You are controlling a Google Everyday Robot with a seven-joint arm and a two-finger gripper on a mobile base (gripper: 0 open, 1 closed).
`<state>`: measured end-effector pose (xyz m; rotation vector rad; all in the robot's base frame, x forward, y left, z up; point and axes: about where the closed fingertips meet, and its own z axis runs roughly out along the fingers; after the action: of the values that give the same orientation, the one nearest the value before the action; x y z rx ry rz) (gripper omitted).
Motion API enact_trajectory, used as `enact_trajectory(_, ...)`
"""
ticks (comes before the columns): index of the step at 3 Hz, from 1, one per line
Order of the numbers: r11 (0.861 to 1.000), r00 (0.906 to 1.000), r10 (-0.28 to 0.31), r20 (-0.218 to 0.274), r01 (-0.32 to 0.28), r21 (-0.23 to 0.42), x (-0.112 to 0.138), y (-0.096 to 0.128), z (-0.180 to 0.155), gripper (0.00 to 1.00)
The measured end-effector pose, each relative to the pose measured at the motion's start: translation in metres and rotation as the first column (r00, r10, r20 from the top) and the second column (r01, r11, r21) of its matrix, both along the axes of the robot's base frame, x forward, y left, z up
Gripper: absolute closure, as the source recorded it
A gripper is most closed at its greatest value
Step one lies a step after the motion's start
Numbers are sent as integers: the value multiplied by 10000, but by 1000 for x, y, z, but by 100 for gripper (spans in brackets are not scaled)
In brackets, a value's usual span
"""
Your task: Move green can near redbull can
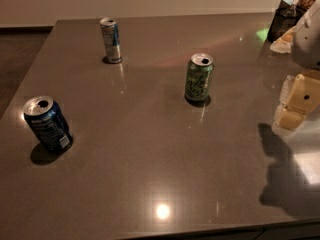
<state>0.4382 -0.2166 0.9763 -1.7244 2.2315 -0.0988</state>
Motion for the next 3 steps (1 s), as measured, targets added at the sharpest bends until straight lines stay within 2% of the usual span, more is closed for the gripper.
enact_trajectory(1,10000,10000,-5,21,5,9,1,0,0,0)
enact_trajectory(2,9998,9999,-76,150,73,162,15,7,2,0)
enact_trajectory(3,9940,9998,-65,193,43,1093,48,15,0,0)
